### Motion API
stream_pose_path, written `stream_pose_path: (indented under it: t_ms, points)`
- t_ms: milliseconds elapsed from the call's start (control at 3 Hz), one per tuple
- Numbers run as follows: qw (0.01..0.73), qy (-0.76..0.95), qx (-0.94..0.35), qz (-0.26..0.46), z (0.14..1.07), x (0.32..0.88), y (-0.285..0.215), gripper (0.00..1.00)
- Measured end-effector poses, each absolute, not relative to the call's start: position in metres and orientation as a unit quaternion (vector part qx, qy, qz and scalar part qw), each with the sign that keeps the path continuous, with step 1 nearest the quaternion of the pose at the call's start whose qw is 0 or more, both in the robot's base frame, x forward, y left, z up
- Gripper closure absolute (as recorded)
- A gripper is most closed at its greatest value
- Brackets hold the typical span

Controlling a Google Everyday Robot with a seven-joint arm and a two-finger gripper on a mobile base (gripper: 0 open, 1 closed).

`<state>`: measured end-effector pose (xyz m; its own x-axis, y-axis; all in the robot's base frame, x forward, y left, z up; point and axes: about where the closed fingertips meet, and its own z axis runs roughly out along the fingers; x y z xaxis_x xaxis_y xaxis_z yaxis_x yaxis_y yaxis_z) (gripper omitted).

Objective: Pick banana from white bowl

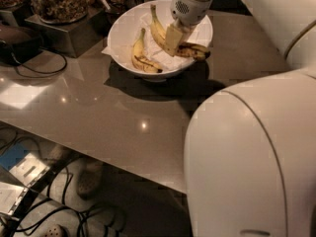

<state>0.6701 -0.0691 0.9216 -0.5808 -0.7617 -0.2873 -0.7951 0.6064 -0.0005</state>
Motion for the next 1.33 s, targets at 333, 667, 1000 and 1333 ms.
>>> stream_pose_path:
  t_ms: [333,667,1000,1333]
  points:
    - [0.130,0.893,-0.426,0.059,0.940,0.627,-0.080,1.00]
    - [0.132,0.892,-0.430,0.052,0.942,0.624,-0.079,1.00]
    - [0.142,0.889,-0.433,0.051,0.950,0.600,-0.079,1.00]
    - [0.141,0.893,-0.425,0.054,0.960,0.544,-0.080,1.00]
